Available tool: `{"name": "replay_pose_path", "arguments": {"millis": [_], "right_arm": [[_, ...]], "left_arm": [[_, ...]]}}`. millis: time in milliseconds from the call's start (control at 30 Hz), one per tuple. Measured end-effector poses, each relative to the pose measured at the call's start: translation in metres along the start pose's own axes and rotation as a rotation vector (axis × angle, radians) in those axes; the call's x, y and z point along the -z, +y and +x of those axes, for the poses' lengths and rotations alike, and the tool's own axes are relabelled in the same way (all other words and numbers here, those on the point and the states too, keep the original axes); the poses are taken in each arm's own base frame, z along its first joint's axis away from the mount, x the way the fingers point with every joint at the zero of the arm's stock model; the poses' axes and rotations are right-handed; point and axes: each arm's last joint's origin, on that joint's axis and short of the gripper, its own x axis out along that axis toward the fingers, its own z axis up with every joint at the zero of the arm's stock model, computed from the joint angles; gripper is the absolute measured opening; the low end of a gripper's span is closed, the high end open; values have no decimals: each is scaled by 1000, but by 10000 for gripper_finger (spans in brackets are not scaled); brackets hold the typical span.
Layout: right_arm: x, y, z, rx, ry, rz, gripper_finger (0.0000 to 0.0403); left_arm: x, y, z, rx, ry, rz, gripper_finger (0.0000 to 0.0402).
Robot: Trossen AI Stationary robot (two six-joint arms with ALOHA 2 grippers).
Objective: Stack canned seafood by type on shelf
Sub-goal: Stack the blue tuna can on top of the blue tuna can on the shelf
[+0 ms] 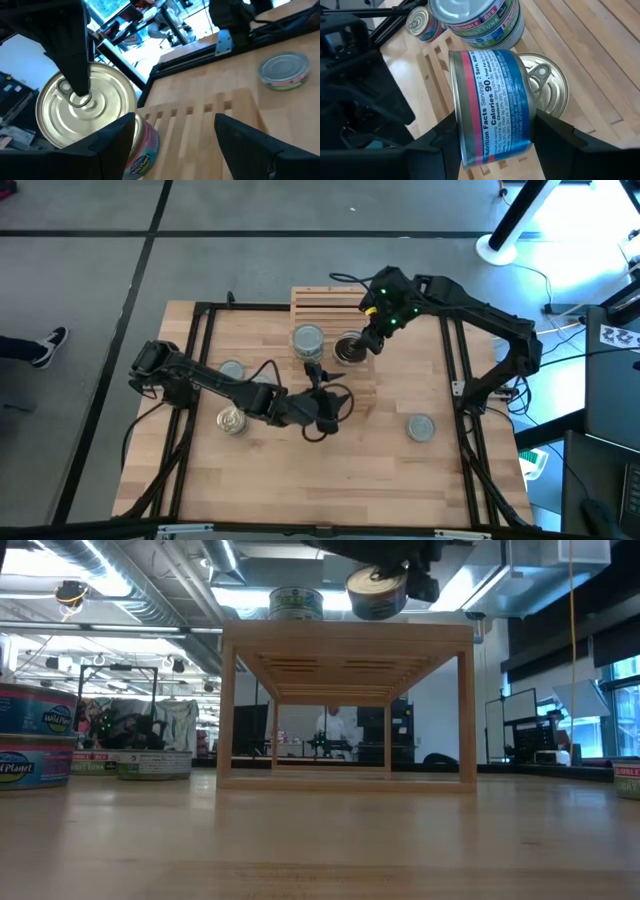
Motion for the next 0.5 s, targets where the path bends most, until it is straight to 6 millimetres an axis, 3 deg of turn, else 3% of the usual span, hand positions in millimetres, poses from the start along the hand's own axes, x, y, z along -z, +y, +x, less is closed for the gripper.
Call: {"name": "replay_pose_path", "arguments": {"millis": [233, 500], "right_arm": [[-3, -4, 2, -25, 5, 10, 195], [-3, -4, 4, -31, 11, 11, 195]], "left_arm": [[2, 7, 7, -22, 11, 4, 272], [-11, 14, 8, -72, -93, -7, 272]]}}
